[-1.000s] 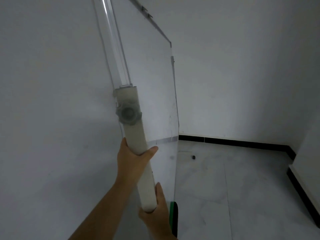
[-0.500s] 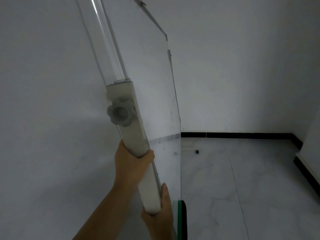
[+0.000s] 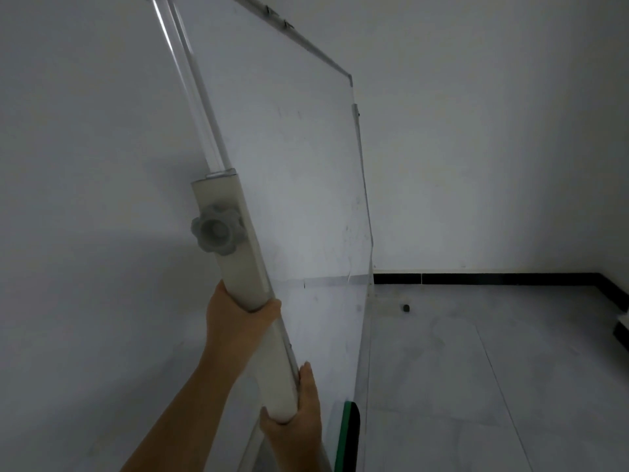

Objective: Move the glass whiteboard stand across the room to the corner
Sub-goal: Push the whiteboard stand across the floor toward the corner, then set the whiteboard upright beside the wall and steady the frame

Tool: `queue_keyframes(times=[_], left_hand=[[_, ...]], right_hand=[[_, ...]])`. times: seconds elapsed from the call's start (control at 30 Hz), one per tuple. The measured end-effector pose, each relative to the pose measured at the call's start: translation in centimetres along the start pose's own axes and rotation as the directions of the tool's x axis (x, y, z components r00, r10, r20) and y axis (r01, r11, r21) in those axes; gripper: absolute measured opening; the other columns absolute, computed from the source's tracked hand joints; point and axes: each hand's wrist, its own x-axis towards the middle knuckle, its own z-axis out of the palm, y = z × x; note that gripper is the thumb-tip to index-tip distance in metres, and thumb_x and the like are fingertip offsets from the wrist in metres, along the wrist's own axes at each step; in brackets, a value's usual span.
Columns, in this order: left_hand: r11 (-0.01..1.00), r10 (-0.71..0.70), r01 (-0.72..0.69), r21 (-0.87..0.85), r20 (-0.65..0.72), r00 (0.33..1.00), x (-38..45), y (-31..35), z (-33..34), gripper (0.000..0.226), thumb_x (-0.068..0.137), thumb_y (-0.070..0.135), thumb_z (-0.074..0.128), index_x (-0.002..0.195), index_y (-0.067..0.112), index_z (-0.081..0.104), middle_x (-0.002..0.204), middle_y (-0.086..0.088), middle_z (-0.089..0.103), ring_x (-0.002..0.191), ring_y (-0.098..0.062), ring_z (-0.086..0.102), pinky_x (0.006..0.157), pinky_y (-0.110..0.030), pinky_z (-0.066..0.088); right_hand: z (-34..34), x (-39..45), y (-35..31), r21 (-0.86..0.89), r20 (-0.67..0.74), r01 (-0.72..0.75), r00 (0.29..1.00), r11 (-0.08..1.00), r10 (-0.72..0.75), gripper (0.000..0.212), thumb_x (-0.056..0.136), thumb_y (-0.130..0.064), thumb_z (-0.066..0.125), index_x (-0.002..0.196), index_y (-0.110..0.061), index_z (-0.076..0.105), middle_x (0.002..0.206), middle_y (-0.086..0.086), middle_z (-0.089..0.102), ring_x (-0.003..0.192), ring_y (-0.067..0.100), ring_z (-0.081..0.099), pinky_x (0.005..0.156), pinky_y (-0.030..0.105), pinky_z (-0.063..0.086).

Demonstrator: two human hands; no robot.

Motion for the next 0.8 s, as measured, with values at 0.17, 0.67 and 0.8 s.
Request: queue_keyframes(times=[0.17, 0.67, 0.8], left_hand=[[0.999, -0.047, 0.047, -0.002, 0.011, 0.999, 4.7, -2.5, -2.0, 0.052, 0.066, 0.001, 0.071, 0.112, 0.002, 0.046, 0.096, -0.004, 0.051, 0.089, -0.025, 0.049, 0.079, -0.037, 0.044], [0.990, -0.139, 0.134, -0.051, -0.140, 0.980, 12.1, -5.6, 0.4, 0.032, 0.068, -0.009, 0.065, 0.088, 0.014, 0.054, 0.078, 0.004, 0.057, 0.073, -0.019, 0.056, 0.050, -0.021, 0.055], [0.990, -0.115, 0.099, -0.101, -0.174, 0.978, 12.1, -5.8, 1.5, 0.038, 0.068, -0.013, 0.061, 0.081, 0.022, 0.055, 0.080, 0.004, 0.060, 0.072, -0.013, 0.060, 0.054, -0.014, 0.054]], right_hand=[[4.3, 3.0, 0.4, 0.035, 0.100, -0.042, 0.994, 0.998, 0.038, 0.113, 0.041, -0.044, 0.067, 0.142, -0.035, 0.017, 0.122, -0.042, 0.030, 0.122, -0.020, 0.027, 0.105, 0.009, 0.033], [6.9, 11.4, 2.2, -0.345, 0.174, 0.463, 0.886, 0.816, -0.430, 0.094, 0.078, -0.073, 0.024, 0.147, -0.012, 0.004, 0.152, -0.006, 0.014, 0.108, 0.014, 0.044, 0.074, 0.025, 0.053], [5.9, 11.5, 2.5, -0.479, 0.287, 0.390, 0.916, 0.786, -0.280, 0.114, 0.034, -0.057, 0.072, 0.121, 0.008, 0.037, 0.119, 0.017, 0.038, 0.098, 0.024, 0.042, 0.064, 0.045, 0.059]])
